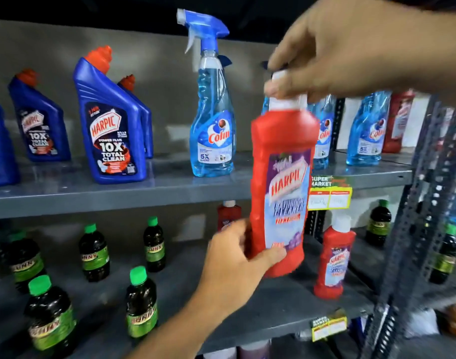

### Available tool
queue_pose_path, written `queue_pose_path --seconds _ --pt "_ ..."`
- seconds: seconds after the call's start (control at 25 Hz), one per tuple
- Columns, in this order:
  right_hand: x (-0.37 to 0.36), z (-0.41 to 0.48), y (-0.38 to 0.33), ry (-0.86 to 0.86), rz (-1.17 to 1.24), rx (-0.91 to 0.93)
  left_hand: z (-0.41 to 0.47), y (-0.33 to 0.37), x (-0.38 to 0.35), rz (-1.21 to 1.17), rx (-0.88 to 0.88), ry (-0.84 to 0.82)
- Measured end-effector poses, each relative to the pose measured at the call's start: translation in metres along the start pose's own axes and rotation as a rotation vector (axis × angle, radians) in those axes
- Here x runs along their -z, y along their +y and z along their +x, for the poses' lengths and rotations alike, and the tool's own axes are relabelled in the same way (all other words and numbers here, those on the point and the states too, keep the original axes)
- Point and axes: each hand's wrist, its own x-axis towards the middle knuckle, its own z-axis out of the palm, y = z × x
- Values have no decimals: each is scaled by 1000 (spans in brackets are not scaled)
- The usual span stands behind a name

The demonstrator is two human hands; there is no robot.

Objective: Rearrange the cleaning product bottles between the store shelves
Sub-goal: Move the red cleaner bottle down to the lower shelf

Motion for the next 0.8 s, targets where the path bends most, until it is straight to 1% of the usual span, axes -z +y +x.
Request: queue_pose_path --seconds 0.04,0.08,0.16,0.28,0.44,0.52,0.64,0.8 --pt "-9 -3 1 -21 -62 -8 -9 -16 0 -1 44 -21" --pt "-22 -6 5 -56 -111 25 -15 -36 0 23 86 -28" --pt "-62 -16 20 -173 -160 61 -23 -78 0 90 176 -23" --pt "-123 -28 37 -300 -125 11 -27 -134 -3 202 292 -18" --pt "-203 -32 60 -403 -109 -31 -17 -186 -2 338 394 -87" --pt "-235 -31 68 -421 -92 -71 -7 -206 2 395 435 -115" --pt "-268 -22 74 -395 -88 -107 4 -226 7 413 487 -129" --pt "-283 -4 77 -367 -54 -138 14 -243 7 422 530 -143"
